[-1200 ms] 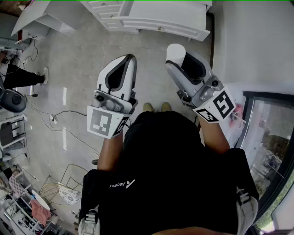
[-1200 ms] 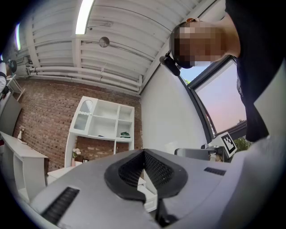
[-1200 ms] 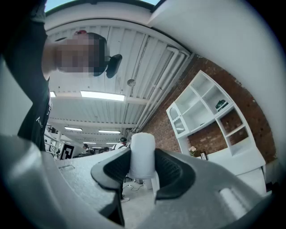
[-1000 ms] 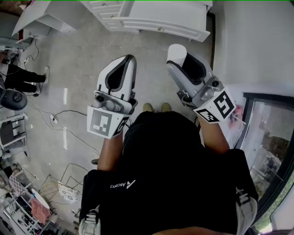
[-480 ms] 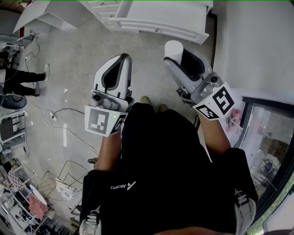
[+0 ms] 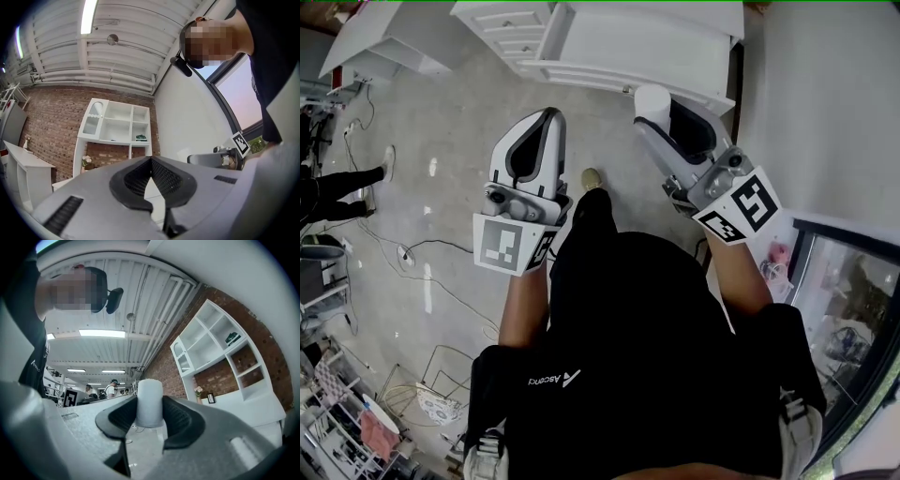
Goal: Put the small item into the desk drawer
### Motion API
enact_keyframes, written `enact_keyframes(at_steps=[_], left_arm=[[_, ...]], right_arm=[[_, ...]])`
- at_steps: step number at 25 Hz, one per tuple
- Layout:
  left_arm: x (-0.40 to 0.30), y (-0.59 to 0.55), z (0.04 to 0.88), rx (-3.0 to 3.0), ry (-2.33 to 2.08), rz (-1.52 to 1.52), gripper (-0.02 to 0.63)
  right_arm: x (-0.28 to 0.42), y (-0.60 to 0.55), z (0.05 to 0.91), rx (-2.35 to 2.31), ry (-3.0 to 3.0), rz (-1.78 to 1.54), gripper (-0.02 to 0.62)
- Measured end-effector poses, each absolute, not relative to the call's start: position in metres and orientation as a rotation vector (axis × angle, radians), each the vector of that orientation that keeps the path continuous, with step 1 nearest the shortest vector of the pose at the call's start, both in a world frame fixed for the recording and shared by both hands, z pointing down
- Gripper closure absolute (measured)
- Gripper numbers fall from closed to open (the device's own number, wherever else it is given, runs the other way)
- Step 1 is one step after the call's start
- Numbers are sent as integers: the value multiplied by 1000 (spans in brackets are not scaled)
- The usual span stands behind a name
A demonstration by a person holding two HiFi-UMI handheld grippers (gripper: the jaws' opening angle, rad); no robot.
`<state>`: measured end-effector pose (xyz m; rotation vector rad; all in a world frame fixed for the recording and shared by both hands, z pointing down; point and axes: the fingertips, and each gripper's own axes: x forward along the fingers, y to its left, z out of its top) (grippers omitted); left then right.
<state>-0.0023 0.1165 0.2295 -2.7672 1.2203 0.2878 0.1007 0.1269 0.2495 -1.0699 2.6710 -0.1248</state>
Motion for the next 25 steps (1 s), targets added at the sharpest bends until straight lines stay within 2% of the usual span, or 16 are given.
enact_keyframes(at_steps=[15,25], left_arm=[[-50,-99,277,-2875,1060,194,607],[-61,-173,317,-2937,1040,152,607]], right_arm=[[37,-83,304,-1282,2824,-219,428],[8,-168,387,-1333,3059,-402,428]])
